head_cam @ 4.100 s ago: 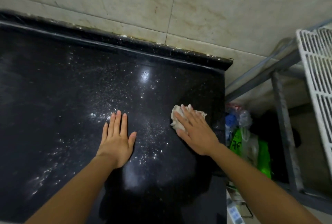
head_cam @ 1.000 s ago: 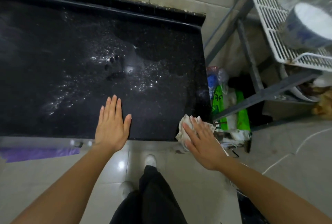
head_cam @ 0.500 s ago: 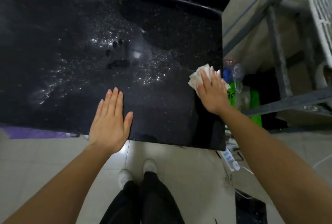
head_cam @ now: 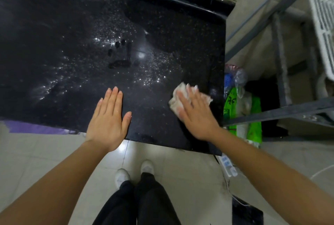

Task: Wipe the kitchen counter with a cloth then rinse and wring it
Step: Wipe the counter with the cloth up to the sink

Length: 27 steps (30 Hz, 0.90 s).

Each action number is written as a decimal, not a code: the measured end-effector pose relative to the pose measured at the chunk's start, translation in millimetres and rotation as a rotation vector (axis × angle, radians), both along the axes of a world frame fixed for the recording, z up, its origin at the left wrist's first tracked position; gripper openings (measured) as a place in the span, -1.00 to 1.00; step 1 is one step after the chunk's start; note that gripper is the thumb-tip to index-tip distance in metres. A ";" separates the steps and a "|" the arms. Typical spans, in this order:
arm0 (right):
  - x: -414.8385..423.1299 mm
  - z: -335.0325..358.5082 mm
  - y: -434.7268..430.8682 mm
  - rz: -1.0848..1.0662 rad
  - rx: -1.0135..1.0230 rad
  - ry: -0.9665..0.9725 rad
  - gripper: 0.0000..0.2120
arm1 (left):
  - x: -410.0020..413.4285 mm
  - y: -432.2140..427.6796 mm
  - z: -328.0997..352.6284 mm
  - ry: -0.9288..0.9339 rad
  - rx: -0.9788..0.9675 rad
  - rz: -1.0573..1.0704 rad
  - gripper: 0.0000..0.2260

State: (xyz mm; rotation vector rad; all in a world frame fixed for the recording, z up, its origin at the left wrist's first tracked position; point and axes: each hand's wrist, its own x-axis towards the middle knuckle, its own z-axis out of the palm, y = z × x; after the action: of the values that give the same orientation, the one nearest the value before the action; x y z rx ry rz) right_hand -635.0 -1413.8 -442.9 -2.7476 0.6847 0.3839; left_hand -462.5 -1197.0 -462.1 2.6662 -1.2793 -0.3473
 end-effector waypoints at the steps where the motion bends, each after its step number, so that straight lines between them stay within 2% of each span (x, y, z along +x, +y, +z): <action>1: -14.9 1.9 16.3 0.071 -0.003 -0.005 -0.42 | 0.0 0.1 1.2 0.000 0.008 0.000 -0.35; 4: -48.4 3.3 42.1 0.221 0.011 0.052 -0.49 | -0.3 -0.4 1.8 0.005 0.018 0.001 -0.35; 8: -54.1 13.2 34.0 0.322 0.068 0.098 -0.51 | -0.8 0.0 3.2 0.018 0.014 -0.002 -0.35; 13: -41.2 5.7 8.0 0.354 0.026 0.051 -0.53 | -0.7 0.3 2.3 0.010 -0.005 0.004 -0.37; 18: 16.4 0.0 -42.8 0.132 -0.029 0.021 -0.42 | -0.8 -0.8 0.8 0.020 -0.020 0.011 -0.38; 23: 90.7 -4.6 -84.7 -0.158 -0.014 -0.012 -0.50 | 2.7 0.1 -3.7 0.010 0.014 -0.001 -0.39; 27: 131.9 -8.8 -82.9 -0.335 -0.013 -0.045 -0.49 | 4.5 -0.4 -4.4 0.015 0.031 -0.014 -0.38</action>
State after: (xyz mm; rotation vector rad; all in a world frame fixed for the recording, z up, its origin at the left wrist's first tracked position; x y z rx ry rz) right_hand -503.1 -1496.7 -451.8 -2.5775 1.1145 0.2422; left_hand -458.0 -1197.5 -466.5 2.6761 -1.2988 -0.3921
